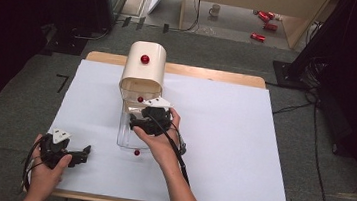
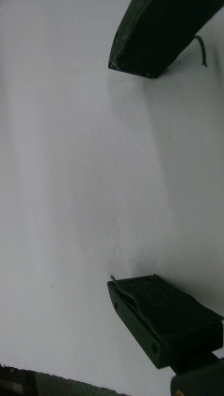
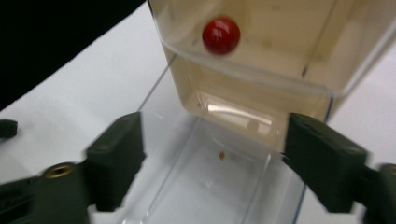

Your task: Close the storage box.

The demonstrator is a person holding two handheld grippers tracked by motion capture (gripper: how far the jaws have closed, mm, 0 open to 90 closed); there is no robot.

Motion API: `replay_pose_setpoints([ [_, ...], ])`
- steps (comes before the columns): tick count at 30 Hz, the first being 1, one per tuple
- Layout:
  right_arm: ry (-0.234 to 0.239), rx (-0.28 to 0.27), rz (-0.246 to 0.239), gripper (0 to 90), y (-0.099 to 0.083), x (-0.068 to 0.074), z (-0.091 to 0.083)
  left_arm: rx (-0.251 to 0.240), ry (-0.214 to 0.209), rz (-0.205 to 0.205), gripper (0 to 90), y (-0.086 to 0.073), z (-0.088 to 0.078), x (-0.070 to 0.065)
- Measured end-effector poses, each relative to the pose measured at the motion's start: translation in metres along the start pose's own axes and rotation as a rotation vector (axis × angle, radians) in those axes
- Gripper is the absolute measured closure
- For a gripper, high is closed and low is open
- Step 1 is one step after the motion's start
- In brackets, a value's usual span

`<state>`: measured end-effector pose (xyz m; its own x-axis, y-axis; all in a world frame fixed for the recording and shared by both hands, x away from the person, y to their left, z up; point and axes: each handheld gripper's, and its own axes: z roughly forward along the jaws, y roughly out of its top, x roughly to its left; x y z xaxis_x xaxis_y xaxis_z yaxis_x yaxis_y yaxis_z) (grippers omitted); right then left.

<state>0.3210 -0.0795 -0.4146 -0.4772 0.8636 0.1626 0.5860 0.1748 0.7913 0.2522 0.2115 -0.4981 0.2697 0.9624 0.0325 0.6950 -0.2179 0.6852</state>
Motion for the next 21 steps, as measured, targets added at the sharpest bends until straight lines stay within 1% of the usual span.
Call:
replay_pose_setpoints([
  [4,-0.020,0.020,0.012,0.6,-0.011,-0.002,-0.008,0.000,0.000,0.000,0.0,0.000,0.000,0.000],
  [8,-0.014,0.019,0.022,0.0,-0.023,-0.001,-0.017,-0.001,-0.001,-0.001,0.0,0.000,0.000,0.000],
  [12,-0.011,0.019,0.027,0.0,-0.037,0.002,-0.026,-0.001,-0.001,-0.001,0.0,0.000,0.000,0.000],
  [15,-0.019,0.022,0.022,0.0,-0.046,0.005,-0.032,-0.002,-0.001,-0.004,0.0,0.000,0.000,0.000],
  [17,-0.020,0.021,0.028,0.0,-0.050,0.005,-0.034,-0.001,-0.001,-0.003,0.0,0.000,0.000,0.000],
  [18,-0.022,0.021,0.036,0.0,-0.056,0.005,-0.038,-0.001,-0.001,-0.003,0.0,0.000,0.000,0.000],
  [21,-0.022,0.027,0.036,0.0,-0.064,0.005,-0.042,0.001,-0.001,-0.001,0.0,0.000,0.000,0.000],
])
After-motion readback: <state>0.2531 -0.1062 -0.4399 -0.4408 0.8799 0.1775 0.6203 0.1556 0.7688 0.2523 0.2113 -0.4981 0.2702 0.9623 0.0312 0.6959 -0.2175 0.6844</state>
